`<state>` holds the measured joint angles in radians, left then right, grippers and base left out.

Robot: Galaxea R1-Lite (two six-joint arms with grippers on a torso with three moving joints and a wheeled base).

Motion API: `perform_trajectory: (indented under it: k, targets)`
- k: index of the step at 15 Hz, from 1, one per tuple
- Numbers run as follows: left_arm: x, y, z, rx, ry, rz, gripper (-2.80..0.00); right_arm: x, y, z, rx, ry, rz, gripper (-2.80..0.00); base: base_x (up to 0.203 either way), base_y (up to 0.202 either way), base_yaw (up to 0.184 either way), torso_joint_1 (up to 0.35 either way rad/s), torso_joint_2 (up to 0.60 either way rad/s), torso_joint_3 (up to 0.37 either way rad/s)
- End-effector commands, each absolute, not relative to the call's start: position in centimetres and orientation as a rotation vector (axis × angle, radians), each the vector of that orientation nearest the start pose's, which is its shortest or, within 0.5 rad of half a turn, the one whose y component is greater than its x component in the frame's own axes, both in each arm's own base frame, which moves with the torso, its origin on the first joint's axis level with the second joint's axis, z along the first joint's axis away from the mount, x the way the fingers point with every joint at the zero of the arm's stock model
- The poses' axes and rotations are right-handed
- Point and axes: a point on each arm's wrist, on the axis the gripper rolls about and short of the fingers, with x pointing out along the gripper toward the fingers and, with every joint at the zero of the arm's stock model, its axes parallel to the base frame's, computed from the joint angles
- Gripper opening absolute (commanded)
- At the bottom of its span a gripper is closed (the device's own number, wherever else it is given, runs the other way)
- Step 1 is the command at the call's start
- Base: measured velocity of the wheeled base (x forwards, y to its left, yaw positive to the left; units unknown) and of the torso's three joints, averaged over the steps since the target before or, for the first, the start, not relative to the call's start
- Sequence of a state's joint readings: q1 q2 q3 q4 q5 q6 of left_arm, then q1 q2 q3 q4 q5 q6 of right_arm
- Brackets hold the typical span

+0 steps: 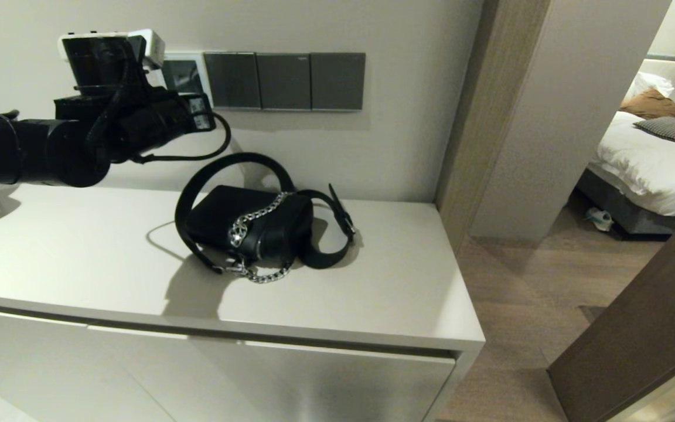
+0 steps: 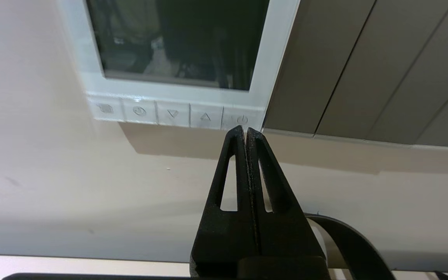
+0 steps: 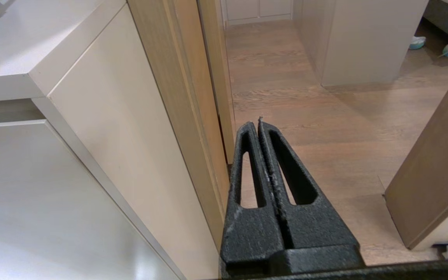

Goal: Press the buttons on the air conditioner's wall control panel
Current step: Turn on the central air conditioner

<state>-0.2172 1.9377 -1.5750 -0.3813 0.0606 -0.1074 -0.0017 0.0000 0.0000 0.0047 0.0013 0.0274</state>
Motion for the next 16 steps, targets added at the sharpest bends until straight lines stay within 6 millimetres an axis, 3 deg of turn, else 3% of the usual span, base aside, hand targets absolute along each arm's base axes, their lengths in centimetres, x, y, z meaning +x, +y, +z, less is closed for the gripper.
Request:
perform_trajectory:
  k: [1, 9, 16]
  targets:
    - [39.6, -8.7, 28.5, -0.11, 0.0, -0.16, -2.8, -2.3, 0.0, 7.5, 0.028, 0.008, 0.0, -2.8, 0.0, 0.0, 0.0, 0.0, 0.0, 0.0]
    - [39.8, -8.7, 28.5, -0.113, -0.004, -0.159, -2.8, -2.3, 0.0, 7.5, 0.028, 0.008, 0.0, -2.8, 0.0, 0.0, 0.0, 0.0, 0.0, 0.0]
    - [37.0, -8.1, 28.1, -0.117, -0.02, -0.159, -2.8, -2.3, 0.0, 7.5, 0.028, 0.008, 0.0, -2.8, 0.0, 0.0, 0.0, 0.0, 0.0, 0.0]
